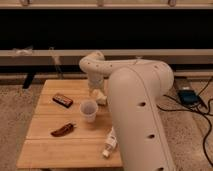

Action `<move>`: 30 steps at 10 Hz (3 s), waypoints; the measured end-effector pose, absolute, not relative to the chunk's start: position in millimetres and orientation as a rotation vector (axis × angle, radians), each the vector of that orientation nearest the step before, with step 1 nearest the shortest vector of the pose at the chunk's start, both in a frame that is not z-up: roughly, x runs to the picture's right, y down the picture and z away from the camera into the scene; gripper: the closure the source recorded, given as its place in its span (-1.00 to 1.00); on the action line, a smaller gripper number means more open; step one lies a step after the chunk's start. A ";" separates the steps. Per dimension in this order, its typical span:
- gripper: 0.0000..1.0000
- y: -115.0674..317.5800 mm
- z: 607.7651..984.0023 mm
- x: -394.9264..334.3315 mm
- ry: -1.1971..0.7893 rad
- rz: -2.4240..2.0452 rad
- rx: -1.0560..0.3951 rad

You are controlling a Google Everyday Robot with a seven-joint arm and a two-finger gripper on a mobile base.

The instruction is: Wipe the white sponge on the table

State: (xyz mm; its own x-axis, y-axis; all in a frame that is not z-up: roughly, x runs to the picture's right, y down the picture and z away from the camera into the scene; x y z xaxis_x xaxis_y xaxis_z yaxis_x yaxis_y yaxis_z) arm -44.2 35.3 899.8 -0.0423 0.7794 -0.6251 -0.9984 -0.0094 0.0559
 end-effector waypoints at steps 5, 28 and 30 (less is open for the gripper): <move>-0.30 36.5 934.1 -16.6 0.553 1.545 -0.512; 1.00 41.0 969.5 -89.7 0.467 1.386 -0.602; 1.00 42.1 969.4 -102.1 0.459 1.351 -0.611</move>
State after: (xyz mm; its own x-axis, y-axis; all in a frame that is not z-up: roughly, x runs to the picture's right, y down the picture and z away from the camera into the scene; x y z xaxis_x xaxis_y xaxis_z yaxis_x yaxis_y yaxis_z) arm -102.1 42.1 969.4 0.1706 0.7558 -0.6322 -0.9845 0.1042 -0.1411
